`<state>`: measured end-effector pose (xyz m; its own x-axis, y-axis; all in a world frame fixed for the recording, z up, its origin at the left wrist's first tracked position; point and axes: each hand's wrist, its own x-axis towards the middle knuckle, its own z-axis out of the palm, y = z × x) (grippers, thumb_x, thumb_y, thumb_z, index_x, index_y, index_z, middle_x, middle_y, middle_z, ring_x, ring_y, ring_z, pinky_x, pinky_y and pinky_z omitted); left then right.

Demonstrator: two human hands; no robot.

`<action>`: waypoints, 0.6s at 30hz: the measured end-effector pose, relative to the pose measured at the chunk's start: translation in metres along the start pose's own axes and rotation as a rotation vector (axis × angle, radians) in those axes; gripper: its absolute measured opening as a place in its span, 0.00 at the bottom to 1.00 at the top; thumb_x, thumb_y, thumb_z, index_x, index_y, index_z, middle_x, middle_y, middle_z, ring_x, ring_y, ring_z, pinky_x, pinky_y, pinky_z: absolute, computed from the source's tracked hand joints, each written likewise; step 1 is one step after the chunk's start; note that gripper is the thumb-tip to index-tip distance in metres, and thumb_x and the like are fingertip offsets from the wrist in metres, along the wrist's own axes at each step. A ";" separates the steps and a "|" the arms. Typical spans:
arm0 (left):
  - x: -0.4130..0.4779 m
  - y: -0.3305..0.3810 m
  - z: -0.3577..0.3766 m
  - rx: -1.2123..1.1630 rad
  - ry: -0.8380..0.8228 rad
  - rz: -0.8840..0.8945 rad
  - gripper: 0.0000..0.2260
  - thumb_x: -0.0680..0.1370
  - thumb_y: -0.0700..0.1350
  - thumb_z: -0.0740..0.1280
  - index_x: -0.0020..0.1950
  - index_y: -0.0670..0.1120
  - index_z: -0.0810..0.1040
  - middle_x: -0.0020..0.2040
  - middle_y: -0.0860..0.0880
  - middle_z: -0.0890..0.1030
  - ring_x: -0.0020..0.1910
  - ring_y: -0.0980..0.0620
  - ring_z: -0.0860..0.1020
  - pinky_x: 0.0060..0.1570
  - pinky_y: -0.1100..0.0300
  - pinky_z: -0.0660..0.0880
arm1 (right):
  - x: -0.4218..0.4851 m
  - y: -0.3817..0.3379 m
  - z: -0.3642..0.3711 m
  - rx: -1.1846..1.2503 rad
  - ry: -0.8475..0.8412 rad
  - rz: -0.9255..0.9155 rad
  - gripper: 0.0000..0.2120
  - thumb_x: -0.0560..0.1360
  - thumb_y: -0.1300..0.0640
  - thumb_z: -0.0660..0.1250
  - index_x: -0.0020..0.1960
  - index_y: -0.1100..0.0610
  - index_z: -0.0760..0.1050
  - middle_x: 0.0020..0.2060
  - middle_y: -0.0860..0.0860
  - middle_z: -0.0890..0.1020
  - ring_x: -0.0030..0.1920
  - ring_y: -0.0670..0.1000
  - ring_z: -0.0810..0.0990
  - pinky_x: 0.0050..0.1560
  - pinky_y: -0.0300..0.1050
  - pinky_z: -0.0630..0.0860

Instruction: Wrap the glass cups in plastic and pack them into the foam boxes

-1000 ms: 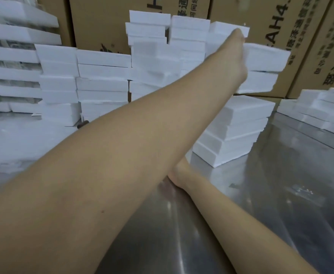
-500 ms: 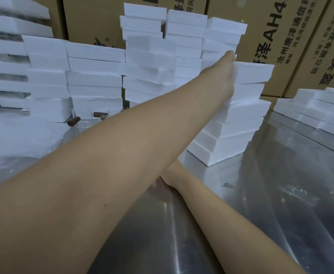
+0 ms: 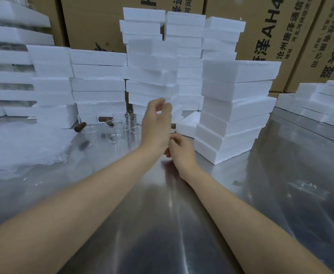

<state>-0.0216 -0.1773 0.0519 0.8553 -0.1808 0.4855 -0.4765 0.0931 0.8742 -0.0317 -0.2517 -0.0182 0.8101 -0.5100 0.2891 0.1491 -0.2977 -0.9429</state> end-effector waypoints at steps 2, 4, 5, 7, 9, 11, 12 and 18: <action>-0.015 -0.037 -0.046 0.183 -0.052 0.086 0.06 0.80 0.44 0.61 0.55 0.51 0.74 0.51 0.55 0.78 0.50 0.52 0.79 0.48 0.61 0.72 | 0.003 0.005 0.003 -0.048 0.024 -0.008 0.11 0.75 0.65 0.56 0.45 0.56 0.77 0.40 0.52 0.81 0.29 0.45 0.75 0.30 0.31 0.71; -0.021 -0.062 -0.082 0.405 -0.122 0.184 0.06 0.79 0.42 0.63 0.50 0.51 0.76 0.48 0.54 0.80 0.46 0.59 0.78 0.43 0.62 0.71 | 0.008 0.009 0.006 -0.120 0.050 -0.027 0.12 0.75 0.64 0.56 0.42 0.51 0.75 0.39 0.52 0.81 0.29 0.46 0.75 0.28 0.32 0.70; -0.020 -0.070 -0.091 0.445 -0.115 0.207 0.07 0.78 0.41 0.63 0.46 0.53 0.77 0.45 0.55 0.80 0.44 0.61 0.78 0.41 0.63 0.70 | 0.011 0.010 0.006 -0.154 0.065 -0.031 0.12 0.75 0.64 0.56 0.42 0.50 0.75 0.38 0.51 0.80 0.30 0.48 0.76 0.29 0.34 0.71; -0.018 -0.071 -0.098 0.373 -0.053 0.171 0.12 0.76 0.40 0.62 0.41 0.57 0.76 0.41 0.59 0.80 0.42 0.60 0.78 0.39 0.66 0.71 | 0.016 0.011 0.005 -0.231 0.079 -0.030 0.12 0.75 0.63 0.56 0.45 0.51 0.75 0.36 0.49 0.78 0.35 0.52 0.78 0.33 0.39 0.71; -0.018 -0.070 -0.100 0.358 -0.047 0.132 0.14 0.75 0.38 0.61 0.38 0.57 0.75 0.39 0.59 0.80 0.42 0.56 0.80 0.40 0.70 0.71 | 0.022 0.012 0.008 -0.383 0.079 -0.059 0.12 0.75 0.64 0.56 0.51 0.55 0.76 0.44 0.52 0.77 0.43 0.56 0.79 0.40 0.42 0.72; -0.017 -0.072 -0.100 0.389 -0.094 0.093 0.15 0.75 0.36 0.61 0.38 0.56 0.76 0.39 0.59 0.80 0.43 0.54 0.80 0.42 0.70 0.71 | 0.028 0.010 0.012 -0.584 0.082 -0.093 0.14 0.75 0.65 0.57 0.58 0.61 0.74 0.58 0.56 0.72 0.47 0.59 0.78 0.49 0.48 0.74; -0.017 -0.073 -0.100 0.407 -0.105 0.076 0.15 0.75 0.36 0.61 0.38 0.55 0.76 0.38 0.59 0.79 0.42 0.54 0.80 0.43 0.68 0.72 | 0.031 0.008 0.015 -0.684 0.083 -0.093 0.15 0.75 0.66 0.57 0.60 0.63 0.72 0.62 0.57 0.68 0.47 0.61 0.78 0.50 0.51 0.75; -0.015 -0.083 -0.112 0.387 -0.094 -0.042 0.16 0.75 0.34 0.61 0.34 0.53 0.77 0.36 0.53 0.80 0.37 0.52 0.80 0.46 0.56 0.77 | 0.058 0.006 0.024 -1.116 0.148 0.002 0.31 0.75 0.67 0.61 0.74 0.65 0.53 0.76 0.60 0.50 0.54 0.60 0.78 0.43 0.47 0.69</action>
<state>0.0276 -0.0731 -0.0268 0.8620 -0.2671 0.4308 -0.4980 -0.2884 0.8178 0.0294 -0.2639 -0.0106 0.7238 -0.5798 0.3741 -0.5029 -0.8145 -0.2892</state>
